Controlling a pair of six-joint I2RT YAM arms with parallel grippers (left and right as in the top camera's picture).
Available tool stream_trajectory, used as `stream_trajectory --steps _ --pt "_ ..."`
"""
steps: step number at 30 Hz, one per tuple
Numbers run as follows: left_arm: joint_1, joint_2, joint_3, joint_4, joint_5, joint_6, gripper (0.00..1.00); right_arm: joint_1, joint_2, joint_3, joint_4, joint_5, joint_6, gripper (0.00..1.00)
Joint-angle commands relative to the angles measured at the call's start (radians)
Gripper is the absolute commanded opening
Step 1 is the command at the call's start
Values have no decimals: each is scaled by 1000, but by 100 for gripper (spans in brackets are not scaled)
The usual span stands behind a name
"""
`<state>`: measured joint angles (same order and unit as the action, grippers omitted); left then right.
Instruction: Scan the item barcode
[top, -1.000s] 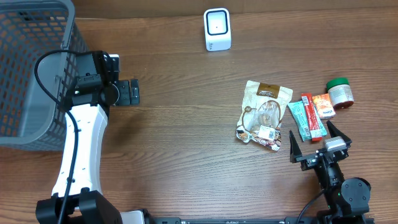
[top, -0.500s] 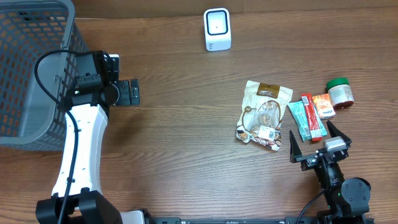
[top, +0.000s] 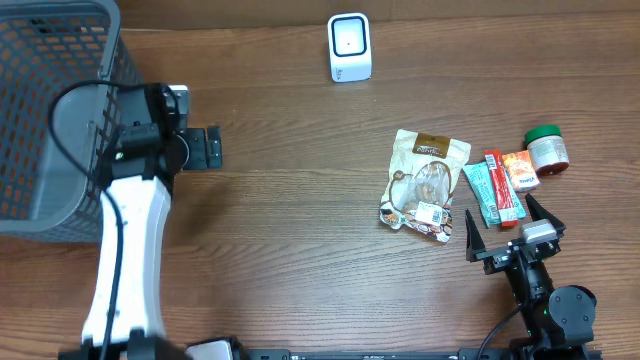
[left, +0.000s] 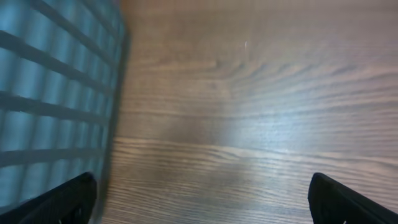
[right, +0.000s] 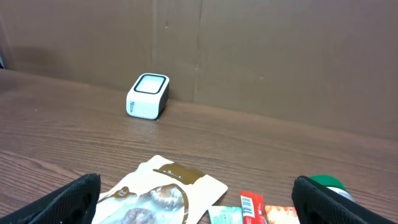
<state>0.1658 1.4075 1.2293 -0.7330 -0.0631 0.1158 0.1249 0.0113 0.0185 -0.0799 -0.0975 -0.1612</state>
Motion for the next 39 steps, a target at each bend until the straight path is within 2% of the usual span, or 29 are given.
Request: stream_trajectory --steps 1,7,15,24,32,39 --pt "4 -172 -2 4 8 22 100 -3 -8 -10 3 -2 -4 100" --pt "4 -414 -2 4 8 22 100 -3 -8 -10 3 -2 -4 100" --pt "2 -539 -6 -5 8 22 100 -3 -8 -10 3 -2 -4 100" --pt "-87 -715 -10 -178 8 22 100 -3 -8 -10 3 -2 -4 100" --pt "-95 -911 -10 -346 5 22 100 -3 -8 -10 3 -2 -4 100" --pt "-95 -1052 -45 -361 40 18 100 -3 -8 -10 3 -2 -4 100"
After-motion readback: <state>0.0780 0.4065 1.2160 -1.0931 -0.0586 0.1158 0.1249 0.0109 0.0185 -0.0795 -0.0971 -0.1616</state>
